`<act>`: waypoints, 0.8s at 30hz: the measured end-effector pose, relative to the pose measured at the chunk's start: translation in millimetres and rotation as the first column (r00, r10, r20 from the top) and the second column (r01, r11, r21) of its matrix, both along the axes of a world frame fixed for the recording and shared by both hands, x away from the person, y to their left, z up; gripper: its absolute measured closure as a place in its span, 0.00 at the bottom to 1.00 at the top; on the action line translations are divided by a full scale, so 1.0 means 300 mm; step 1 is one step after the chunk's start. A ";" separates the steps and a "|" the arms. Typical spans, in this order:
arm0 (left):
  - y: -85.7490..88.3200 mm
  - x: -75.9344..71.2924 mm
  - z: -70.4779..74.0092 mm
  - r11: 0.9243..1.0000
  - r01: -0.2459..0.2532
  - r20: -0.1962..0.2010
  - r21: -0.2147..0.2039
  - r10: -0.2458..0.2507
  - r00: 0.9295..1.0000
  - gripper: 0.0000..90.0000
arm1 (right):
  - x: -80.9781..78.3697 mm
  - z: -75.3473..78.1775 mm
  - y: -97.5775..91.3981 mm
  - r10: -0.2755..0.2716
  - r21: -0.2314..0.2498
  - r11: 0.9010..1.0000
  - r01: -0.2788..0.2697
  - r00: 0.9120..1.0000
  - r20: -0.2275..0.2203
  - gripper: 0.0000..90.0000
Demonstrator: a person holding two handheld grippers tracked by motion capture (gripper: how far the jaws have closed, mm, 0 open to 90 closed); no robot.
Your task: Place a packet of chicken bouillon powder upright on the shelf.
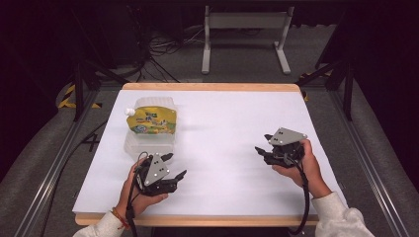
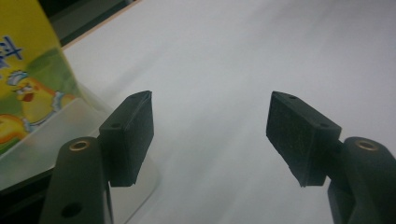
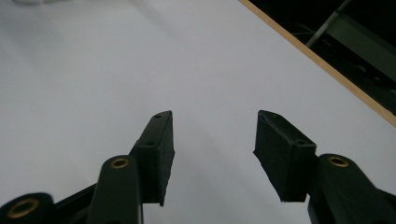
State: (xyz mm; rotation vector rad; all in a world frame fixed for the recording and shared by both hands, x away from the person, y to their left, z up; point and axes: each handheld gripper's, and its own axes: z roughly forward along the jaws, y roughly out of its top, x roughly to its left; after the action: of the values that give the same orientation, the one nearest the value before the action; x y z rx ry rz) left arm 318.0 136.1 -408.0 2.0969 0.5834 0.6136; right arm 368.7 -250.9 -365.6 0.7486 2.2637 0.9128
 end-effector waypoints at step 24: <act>-0.084 -0.018 -0.074 0.989 0.117 -0.096 0.088 -0.109 0.989 0.29 | -0.162 -0.106 -0.170 -0.061 -0.038 0.997 0.063 0.997 0.047 0.33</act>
State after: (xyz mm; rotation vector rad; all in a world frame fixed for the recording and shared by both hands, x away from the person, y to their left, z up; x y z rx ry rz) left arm 312.7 110.9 -430.3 2.2382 0.4907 0.4905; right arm 320.1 -302.0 -397.2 0.7684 2.1994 0.8454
